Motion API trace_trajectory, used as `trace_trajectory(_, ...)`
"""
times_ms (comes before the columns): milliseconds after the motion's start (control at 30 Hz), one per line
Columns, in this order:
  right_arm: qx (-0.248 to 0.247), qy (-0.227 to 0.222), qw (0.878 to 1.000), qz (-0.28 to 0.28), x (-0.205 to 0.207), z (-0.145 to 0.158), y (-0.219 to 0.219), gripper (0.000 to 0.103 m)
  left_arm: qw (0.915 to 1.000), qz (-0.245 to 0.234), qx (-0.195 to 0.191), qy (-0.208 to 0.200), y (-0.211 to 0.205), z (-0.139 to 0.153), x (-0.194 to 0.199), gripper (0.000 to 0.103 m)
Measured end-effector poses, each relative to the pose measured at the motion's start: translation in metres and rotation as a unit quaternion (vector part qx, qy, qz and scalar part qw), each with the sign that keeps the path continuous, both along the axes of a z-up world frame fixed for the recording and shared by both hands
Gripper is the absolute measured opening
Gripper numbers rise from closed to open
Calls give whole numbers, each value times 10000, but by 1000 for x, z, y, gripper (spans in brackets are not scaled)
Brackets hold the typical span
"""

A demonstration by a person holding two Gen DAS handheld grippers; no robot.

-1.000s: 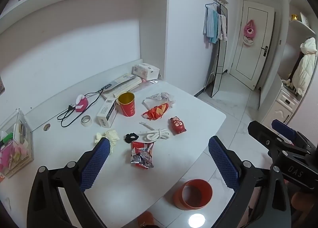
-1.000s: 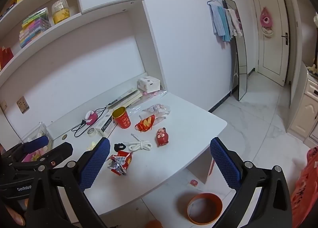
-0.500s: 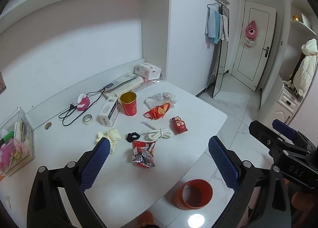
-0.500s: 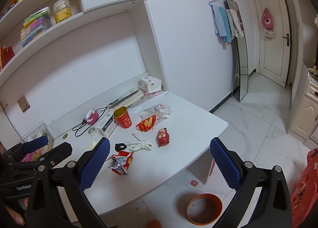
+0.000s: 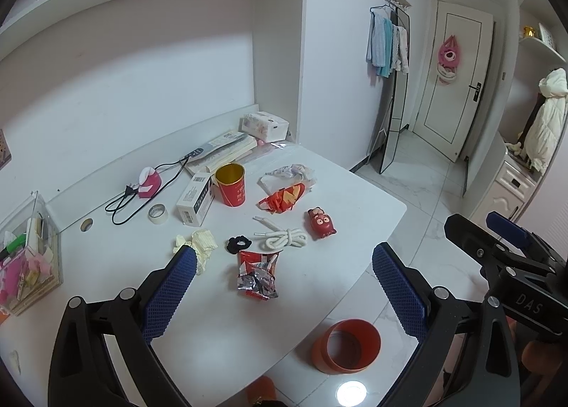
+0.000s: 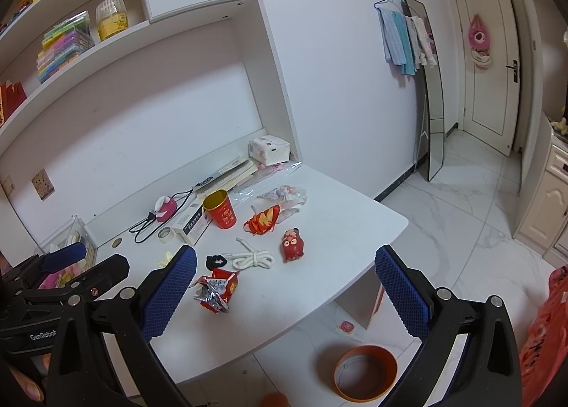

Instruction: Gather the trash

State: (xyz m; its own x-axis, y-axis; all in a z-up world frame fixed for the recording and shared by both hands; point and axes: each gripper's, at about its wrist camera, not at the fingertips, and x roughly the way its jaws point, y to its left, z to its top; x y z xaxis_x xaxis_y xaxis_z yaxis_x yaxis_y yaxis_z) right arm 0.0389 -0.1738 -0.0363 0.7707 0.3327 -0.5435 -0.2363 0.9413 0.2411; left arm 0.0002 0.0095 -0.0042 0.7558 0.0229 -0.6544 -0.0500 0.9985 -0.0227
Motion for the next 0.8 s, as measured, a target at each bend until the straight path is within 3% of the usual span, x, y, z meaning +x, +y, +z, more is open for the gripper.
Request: trace_trajectory(800,0,38,10000,33,-1,-5,3,98,10000,6,10,20,1,-3,-1,98)
